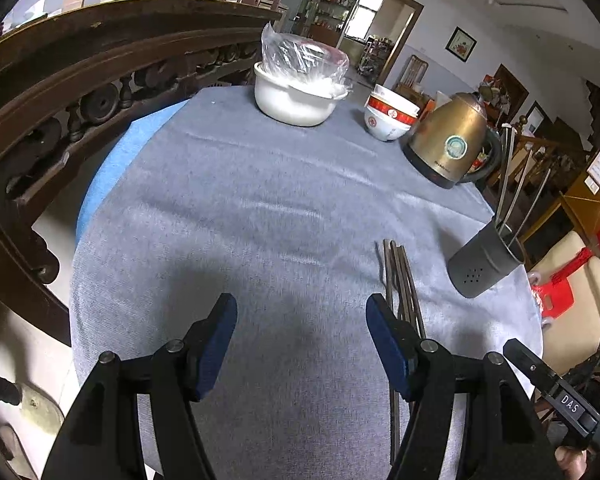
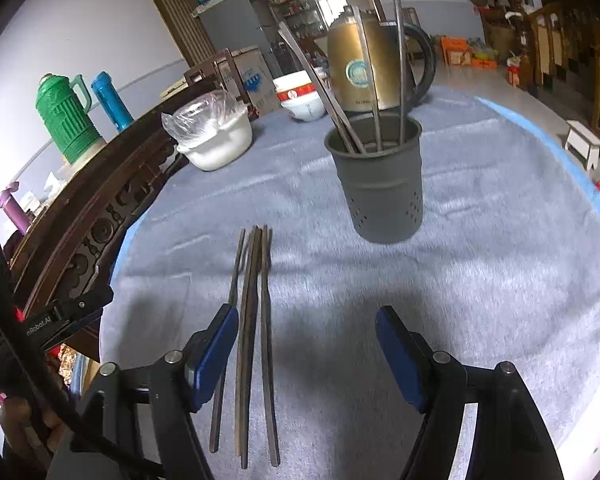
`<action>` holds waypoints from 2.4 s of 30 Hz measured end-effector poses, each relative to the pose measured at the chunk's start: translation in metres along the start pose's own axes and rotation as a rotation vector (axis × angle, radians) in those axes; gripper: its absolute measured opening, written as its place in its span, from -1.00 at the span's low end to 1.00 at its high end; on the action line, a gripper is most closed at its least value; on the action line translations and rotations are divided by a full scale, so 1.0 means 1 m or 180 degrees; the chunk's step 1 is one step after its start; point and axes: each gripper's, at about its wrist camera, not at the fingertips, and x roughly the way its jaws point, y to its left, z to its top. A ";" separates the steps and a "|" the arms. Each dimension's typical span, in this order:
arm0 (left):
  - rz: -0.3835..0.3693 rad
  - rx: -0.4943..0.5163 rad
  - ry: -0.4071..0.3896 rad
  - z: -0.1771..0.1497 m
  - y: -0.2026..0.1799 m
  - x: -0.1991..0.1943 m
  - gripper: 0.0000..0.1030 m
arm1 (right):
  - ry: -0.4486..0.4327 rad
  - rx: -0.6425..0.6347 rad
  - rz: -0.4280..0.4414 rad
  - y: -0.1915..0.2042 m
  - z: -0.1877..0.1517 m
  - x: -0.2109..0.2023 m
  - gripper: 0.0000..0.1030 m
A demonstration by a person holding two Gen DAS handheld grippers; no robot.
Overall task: Organize utensils
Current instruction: 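Pull both tools back from the cup toward the remaining chopsticks, then grasp a dark chopstick with the right tool while the left tool grasps another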
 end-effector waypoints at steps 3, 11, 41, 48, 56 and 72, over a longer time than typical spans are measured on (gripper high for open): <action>0.0020 0.0034 0.0002 -0.001 -0.003 0.001 0.32 | 0.0040 0.0014 0.0028 -0.003 -0.001 0.005 0.45; 0.0020 0.0047 0.0014 -0.001 -0.003 0.003 0.32 | 0.0153 -0.0063 0.0062 0.002 0.002 0.016 0.45; -0.0143 -0.0049 0.0115 -0.004 0.012 0.010 0.32 | 0.0629 -0.0309 0.0029 0.030 0.008 0.045 0.45; -0.0143 -0.0005 0.0155 -0.006 0.007 0.014 0.32 | 0.0926 -0.0431 -0.0004 0.037 0.020 0.069 0.23; -0.0124 0.0004 0.0178 -0.003 0.012 0.015 0.32 | 0.1077 -0.0471 -0.0029 0.038 0.028 0.088 -0.05; -0.0249 -0.0039 0.0287 -0.006 0.016 0.025 0.32 | 0.1513 -0.0578 -0.0135 0.041 0.032 0.110 -0.37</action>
